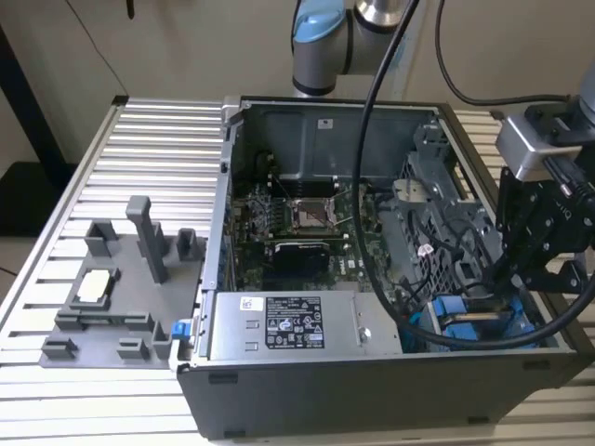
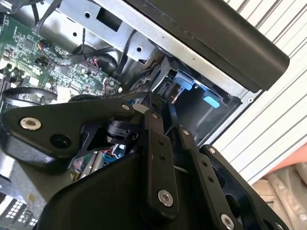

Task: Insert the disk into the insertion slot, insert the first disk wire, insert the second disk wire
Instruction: 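Insert the first disk wire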

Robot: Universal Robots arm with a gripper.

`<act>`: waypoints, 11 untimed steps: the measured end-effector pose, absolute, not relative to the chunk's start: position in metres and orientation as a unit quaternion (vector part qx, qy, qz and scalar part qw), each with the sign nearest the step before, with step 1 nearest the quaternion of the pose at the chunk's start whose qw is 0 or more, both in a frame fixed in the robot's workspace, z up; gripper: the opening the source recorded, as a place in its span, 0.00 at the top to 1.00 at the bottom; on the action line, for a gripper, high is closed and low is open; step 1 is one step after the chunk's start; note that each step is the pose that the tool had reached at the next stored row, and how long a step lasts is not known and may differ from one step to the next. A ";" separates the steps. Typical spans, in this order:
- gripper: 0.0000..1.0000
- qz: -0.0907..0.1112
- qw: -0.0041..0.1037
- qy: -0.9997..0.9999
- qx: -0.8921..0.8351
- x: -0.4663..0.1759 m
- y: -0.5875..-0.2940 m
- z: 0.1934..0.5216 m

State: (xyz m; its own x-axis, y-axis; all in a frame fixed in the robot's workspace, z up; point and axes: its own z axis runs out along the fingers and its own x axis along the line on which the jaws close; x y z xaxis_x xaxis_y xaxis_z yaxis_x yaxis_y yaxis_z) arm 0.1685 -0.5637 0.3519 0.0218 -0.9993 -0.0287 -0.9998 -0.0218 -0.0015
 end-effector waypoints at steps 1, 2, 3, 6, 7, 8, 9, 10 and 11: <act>0.81 0.010 0.010 0.700 -0.714 0.169 -0.564 0.351; 0.81 0.011 0.010 0.700 -0.714 0.170 -0.565 0.350; 0.81 0.011 0.010 0.700 -0.714 0.170 -0.565 0.349; 0.81 0.012 0.009 0.701 -0.713 0.172 -0.566 0.346; 0.81 0.013 0.009 0.701 -0.713 0.172 -0.566 0.345; 0.81 0.013 0.009 0.701 -0.713 0.172 -0.566 0.345; 0.81 0.014 0.008 0.702 -0.712 0.172 -0.566 0.344; 0.81 0.014 0.008 0.702 -0.712 0.172 -0.566 0.343; 0.81 0.015 0.008 0.702 -0.712 0.172 -0.566 0.342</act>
